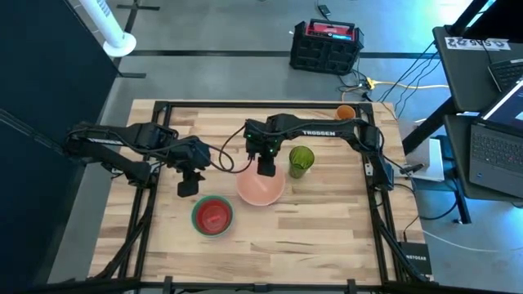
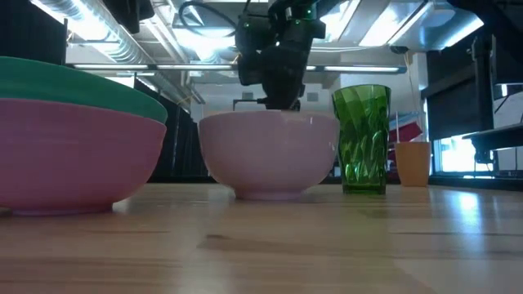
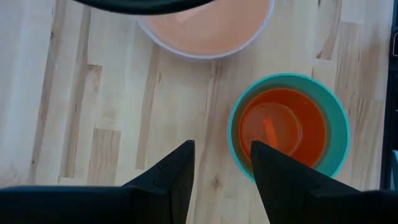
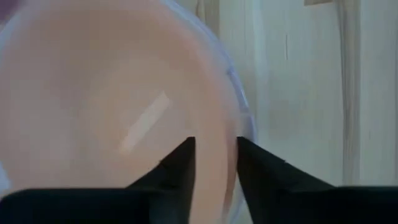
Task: Nest bowls inside each other
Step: Stack the light orange on top of the white bowl, then stack the stacked bowls on top of the light orange bowl
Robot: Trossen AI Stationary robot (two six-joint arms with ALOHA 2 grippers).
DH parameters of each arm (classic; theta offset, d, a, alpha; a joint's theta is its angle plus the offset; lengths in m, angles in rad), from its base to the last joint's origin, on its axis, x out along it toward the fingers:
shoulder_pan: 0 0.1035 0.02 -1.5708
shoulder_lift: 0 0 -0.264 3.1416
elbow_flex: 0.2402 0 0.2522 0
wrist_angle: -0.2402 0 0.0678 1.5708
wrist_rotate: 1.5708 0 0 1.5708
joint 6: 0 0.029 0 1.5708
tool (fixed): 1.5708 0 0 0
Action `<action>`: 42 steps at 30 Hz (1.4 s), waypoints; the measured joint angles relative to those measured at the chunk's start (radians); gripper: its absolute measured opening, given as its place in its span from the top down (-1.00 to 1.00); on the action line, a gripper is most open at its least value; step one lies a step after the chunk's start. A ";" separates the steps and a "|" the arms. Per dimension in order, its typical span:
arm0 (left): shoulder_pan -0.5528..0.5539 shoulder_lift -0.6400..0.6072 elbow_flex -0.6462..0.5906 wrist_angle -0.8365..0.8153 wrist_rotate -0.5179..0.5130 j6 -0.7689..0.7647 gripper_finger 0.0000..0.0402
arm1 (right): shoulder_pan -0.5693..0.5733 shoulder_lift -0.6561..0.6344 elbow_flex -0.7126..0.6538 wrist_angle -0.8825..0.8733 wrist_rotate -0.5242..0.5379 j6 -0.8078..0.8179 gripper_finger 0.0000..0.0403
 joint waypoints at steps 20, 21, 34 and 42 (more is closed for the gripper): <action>-0.002 0.028 -0.033 0.019 0.000 0.070 0.30 | 0.103 -0.089 0.234 -0.281 0.076 -0.021 0.04; -0.002 0.033 -0.039 0.023 0.000 0.084 0.30 | 0.115 -0.100 0.242 -0.306 0.076 -0.018 0.04; 0.003 0.106 -0.143 0.086 0.010 0.221 0.30 | 0.355 -0.305 0.143 -0.449 0.199 0.151 0.04; 0.068 0.168 -0.260 0.198 0.194 0.176 0.30 | 0.520 -0.604 -0.346 -0.193 0.330 0.561 0.04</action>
